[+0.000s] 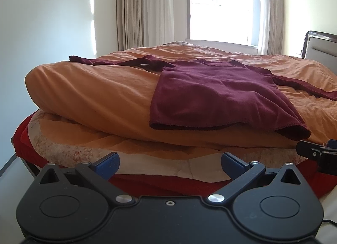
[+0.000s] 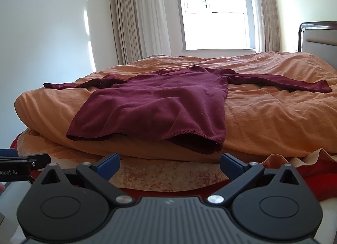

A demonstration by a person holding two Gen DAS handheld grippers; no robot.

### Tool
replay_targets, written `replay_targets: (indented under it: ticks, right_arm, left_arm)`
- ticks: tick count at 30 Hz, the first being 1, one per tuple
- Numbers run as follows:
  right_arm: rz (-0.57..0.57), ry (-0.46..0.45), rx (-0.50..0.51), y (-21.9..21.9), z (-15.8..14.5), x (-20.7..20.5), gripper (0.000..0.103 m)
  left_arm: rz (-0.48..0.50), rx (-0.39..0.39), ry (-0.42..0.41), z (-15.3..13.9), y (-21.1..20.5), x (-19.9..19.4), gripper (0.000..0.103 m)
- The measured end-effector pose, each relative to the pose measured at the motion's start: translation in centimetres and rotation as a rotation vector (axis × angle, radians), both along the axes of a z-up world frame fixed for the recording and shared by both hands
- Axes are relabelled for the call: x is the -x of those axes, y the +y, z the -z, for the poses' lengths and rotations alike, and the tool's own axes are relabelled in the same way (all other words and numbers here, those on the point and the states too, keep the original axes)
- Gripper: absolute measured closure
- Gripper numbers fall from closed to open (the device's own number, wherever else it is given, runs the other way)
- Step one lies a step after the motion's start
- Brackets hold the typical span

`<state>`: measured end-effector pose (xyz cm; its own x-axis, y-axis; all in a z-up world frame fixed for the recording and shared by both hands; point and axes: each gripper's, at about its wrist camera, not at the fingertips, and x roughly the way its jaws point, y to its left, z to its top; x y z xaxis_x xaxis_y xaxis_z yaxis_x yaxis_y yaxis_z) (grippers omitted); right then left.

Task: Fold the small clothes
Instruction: 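Move the right tool to a sweater sleeve cuff and close on it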

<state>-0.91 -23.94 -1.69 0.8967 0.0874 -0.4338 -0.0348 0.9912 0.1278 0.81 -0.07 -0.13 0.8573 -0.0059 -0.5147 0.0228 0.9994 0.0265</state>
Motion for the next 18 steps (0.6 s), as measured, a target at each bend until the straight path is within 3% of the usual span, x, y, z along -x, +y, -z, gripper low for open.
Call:
replay_targets:
  ticks: [5, 11, 15, 18]
  right_arm:
    - [0.026, -0.041, -0.006, -1.2, -0.9, -0.3, 0.000]
    - [0.081, -0.141, 0.085, -2.4, -4.1, -0.9, 0.000]
    - [0.108, -0.231, 0.039, -4.7, -5.1, -0.3, 0.000]
    - [0.115, -0.200, -0.034, -7.4, -3.4, -0.4, 0.000]
  left_arm:
    - [0.006, -0.018, 0.010, -0.2, -0.3, -0.8, 0.001]
    - [0.026, -0.027, 0.004, -1.2, -0.9, -2.9, 0.001]
    - [0.027, -0.007, 0.015, -2.1, -1.6, -5.9, 0.001]
    - [0.023, -0.002, 0.012, -2.9, -2.3, -8.8, 0.001]
